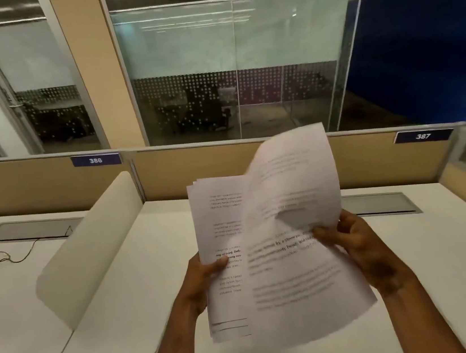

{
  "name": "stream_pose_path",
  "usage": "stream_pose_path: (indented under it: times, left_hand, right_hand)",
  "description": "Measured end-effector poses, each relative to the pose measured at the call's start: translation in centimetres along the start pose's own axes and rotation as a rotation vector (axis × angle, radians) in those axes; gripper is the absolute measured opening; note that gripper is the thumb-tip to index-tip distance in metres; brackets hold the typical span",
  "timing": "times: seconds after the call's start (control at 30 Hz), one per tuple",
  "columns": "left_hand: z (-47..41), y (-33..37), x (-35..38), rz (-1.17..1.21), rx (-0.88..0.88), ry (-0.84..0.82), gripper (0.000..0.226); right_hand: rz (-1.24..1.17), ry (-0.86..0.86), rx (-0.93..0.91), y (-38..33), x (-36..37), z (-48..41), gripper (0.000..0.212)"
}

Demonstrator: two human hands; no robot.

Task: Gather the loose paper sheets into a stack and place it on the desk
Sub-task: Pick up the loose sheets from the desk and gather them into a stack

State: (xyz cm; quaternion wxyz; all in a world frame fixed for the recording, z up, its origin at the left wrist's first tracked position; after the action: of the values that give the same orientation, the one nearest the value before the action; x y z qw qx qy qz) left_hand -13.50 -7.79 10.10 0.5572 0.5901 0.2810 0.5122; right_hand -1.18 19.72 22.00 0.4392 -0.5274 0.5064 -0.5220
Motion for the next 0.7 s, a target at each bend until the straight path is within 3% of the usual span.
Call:
stream_pose_path:
  times: [0.1,0.17,0.4,0.6,0.7]
  left_hand:
    - [-0.3,-0.7,4.0,-0.082,0.039,-0.023,0.02]
    - [-0.5,-1.0,6.4,-0.085,0.058,-0.038,0.017]
    - [-0.9,-1.9,12.0,-0.008,0.054,-0.005,0.042]
    - [-0.5,-4.0,15.5,0.097,-0.019,-0.01,0.045]
    - [-0.1,-4.8,16.9,0.049,-0.026,-0.071,0.067]
  right_hand:
    - [-0.005,-0.014,-0.055,-2.9,-1.9,-0.2,0.043]
    - [-0.005,0.018,-0.04,-2.7,-3.7,-0.2,0.038]
    - [0.177,0.232,0.085,3.1,-11.6,0.3,0.02]
    - [-0.001,0.279,0.161,7.2,-14.0,1.0,0.059]
    - [0.095,0.285,0.149,8.3,-14.0,1.5,0.044]
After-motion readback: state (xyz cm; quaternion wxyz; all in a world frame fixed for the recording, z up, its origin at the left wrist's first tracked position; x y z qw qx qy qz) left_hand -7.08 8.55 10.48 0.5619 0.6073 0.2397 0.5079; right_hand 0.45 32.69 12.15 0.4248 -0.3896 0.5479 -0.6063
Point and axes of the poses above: each hand's wrist, its own z-axis away from the middle knuckle, its own x-axis out of the palm, y = z × x, the point moved 5 cm from there along -z, towards the middle knuckle
